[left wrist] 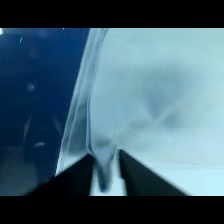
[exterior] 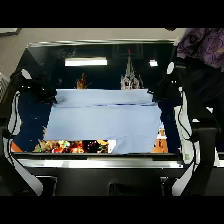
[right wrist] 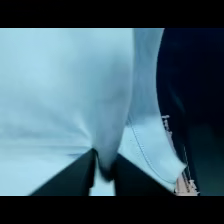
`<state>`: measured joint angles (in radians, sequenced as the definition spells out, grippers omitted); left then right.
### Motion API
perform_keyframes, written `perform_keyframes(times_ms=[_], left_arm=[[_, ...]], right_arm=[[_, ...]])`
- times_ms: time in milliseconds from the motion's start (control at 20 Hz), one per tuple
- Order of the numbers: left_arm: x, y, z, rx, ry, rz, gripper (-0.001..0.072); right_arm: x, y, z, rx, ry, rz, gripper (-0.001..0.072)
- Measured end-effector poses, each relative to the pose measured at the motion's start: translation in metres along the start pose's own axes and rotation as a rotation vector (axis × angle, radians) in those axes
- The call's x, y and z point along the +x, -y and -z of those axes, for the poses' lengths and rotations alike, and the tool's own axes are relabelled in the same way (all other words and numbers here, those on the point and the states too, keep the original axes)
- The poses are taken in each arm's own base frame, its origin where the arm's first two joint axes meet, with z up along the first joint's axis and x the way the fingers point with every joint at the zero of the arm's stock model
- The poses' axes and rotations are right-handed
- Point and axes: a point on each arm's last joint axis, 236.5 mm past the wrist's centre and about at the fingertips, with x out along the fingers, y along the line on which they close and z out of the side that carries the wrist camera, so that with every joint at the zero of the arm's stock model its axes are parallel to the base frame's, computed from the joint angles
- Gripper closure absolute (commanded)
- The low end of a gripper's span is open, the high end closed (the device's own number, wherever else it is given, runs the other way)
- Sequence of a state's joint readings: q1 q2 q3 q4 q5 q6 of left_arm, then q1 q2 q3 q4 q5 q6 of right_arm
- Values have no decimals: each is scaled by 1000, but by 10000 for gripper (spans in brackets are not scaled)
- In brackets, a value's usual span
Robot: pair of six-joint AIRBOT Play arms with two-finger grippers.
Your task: Fold the clothes and pants, and hang the long-sleeved shirts on hangers.
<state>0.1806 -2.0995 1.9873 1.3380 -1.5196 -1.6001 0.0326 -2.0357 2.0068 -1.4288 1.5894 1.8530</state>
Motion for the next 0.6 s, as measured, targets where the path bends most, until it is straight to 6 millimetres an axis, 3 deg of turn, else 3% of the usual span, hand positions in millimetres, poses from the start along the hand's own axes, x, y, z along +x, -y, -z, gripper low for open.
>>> perform_keyframes(times_ms=[50, 200, 400, 500, 600], left_arm=[[1, 0, 1, -8, -5, 0, 102], [-9, -2, -1, -23, 7, 4, 99], [-64, -23, 0, -59, 82, 9, 100], [-96, -45, 13, -105, 113, 9, 101], [-116, -69, 38, -167, 122, 11, 101]], right_arm=[[2, -1, 1, -3, -5, 0, 227], [-3, -5, 3, -34, -3, -7, 226], [-49, 2, 9, -162, 63, 19, 226], [-75, 18, 19, -186, 89, 15, 226], [-87, 40, 42, -174, 80, -19, 226]])
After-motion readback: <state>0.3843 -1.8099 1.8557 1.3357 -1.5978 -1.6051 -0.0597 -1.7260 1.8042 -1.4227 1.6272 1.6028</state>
